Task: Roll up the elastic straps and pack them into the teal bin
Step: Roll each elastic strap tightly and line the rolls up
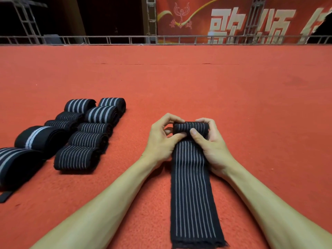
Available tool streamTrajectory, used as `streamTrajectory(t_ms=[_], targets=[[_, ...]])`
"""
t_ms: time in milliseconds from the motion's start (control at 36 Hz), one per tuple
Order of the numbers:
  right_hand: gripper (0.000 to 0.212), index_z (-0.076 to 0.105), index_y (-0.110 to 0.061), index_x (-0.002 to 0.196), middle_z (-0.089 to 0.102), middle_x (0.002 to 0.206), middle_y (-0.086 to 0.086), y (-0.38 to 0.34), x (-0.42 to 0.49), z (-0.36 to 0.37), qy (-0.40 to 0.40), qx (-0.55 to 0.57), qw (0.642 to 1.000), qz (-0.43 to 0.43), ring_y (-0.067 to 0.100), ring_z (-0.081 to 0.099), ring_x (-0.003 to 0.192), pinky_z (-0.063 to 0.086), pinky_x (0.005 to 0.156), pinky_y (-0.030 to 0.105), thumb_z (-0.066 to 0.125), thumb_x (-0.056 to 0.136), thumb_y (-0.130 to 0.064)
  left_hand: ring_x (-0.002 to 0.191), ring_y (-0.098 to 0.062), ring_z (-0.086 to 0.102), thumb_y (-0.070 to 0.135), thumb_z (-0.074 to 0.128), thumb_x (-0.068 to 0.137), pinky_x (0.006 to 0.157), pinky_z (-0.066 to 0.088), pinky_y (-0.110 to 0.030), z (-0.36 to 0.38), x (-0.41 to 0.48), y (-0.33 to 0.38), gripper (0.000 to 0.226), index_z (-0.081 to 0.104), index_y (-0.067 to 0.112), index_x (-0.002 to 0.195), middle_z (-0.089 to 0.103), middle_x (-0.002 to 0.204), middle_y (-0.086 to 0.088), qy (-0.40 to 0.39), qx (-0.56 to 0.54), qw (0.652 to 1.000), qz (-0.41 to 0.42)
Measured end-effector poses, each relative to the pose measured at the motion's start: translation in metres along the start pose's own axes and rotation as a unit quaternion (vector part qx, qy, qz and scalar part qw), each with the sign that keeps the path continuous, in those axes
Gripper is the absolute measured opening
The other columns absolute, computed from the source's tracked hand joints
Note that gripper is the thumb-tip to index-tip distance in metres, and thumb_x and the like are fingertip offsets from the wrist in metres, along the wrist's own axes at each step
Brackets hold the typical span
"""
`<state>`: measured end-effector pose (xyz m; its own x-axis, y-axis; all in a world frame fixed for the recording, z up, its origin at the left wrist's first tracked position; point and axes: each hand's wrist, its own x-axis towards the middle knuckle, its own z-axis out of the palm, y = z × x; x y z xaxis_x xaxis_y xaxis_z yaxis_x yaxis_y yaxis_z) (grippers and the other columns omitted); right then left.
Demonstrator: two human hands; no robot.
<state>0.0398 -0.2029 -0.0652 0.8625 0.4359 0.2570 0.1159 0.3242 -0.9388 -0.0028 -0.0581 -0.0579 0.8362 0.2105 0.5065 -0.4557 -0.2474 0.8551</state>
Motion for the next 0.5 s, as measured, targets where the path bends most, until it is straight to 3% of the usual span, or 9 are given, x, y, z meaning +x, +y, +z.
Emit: streamTrajectory(t_ms=[167, 278, 333, 389, 417, 500], targets=[[0.012, 0.05, -0.017, 0.103, 0.064, 0.08, -0.008, -0.0003, 0.0009, -0.0011, 0.007, -0.012, 1.0, -0.018, 0.006, 0.061, 0.073, 0.053, 0.065, 0.022, 0.057, 0.096, -0.011, 0.088, -0.006, 0.062, -0.011, 0.068, 0.074, 0.084, 0.051, -0.026, 0.0007, -0.0013, -0.0009, 0.036, 0.06, 0.021, 0.089, 0.064, 0.097, 0.006, -0.029, -0.004, 1.0, -0.005], [0.02, 0.047, -0.015, 0.102, 0.068, 0.073, -0.006, -0.004, 0.0007, -0.0017, -0.006, 0.035, 0.999, -0.005, 0.009, 0.065, 0.065, 0.055, 0.058, 0.024, 0.052, 0.095, 0.003, 0.089, -0.008, 0.063, 0.024, 0.075, 0.074, 0.081, 0.053, -0.027, 0.0005, -0.0017, -0.0015, 0.036, 0.059, 0.028, 0.106, 0.064, 0.106, 0.001, -0.043, -0.065, 0.994, -0.074], [0.024, 0.047, -0.016, 0.098, 0.066, 0.076, -0.003, -0.0044, 0.0018, -0.0025, -0.005, 0.042, 0.999, -0.013, 0.012, 0.064, 0.066, 0.055, 0.059, 0.025, 0.055, 0.092, 0.005, 0.082, -0.011, 0.063, 0.032, 0.074, 0.083, 0.067, 0.054, -0.026, 0.003, -0.0013, -0.0003, 0.03, 0.059, 0.028, 0.109, 0.064, 0.101, -0.002, -0.042, -0.093, 0.986, -0.135], [0.025, 0.049, -0.018, 0.095, 0.064, 0.077, -0.002, -0.0037, 0.0027, -0.0043, -0.007, 0.026, 0.999, -0.023, 0.013, 0.061, 0.067, 0.054, 0.061, 0.026, 0.062, 0.082, -0.001, 0.06, -0.004, 0.056, 0.025, 0.06, 0.097, 0.049, 0.043, -0.018, 0.0053, -0.0012, 0.002, 0.01, 0.06, 0.018, 0.104, 0.063, 0.083, 0.003, -0.045, -0.093, 0.98, -0.167], [0.025, 0.05, -0.019, 0.094, 0.064, 0.079, -0.002, -0.0028, 0.0028, -0.0051, -0.006, 0.017, 1.0, -0.024, 0.013, 0.06, 0.069, 0.053, 0.063, 0.028, 0.062, 0.077, -0.005, 0.055, -0.002, 0.055, 0.02, 0.055, 0.1, 0.047, 0.041, -0.016, 0.0059, -0.0017, 0.0021, 0.008, 0.06, 0.014, 0.102, 0.063, 0.076, 0.005, -0.047, -0.092, 0.98, -0.171], [0.028, 0.051, -0.019, 0.094, 0.063, 0.083, -0.001, -0.0004, 0.0036, -0.0058, 0.002, 0.015, 1.0, -0.025, 0.014, 0.058, 0.075, 0.05, 0.07, 0.029, 0.061, 0.071, -0.007, 0.073, -0.007, 0.064, 0.011, 0.061, 0.096, 0.064, 0.052, -0.021, 0.0041, -0.0014, 0.0011, 0.007, 0.065, 0.011, 0.102, 0.069, 0.089, -0.003, -0.034, -0.073, 0.985, -0.15]])
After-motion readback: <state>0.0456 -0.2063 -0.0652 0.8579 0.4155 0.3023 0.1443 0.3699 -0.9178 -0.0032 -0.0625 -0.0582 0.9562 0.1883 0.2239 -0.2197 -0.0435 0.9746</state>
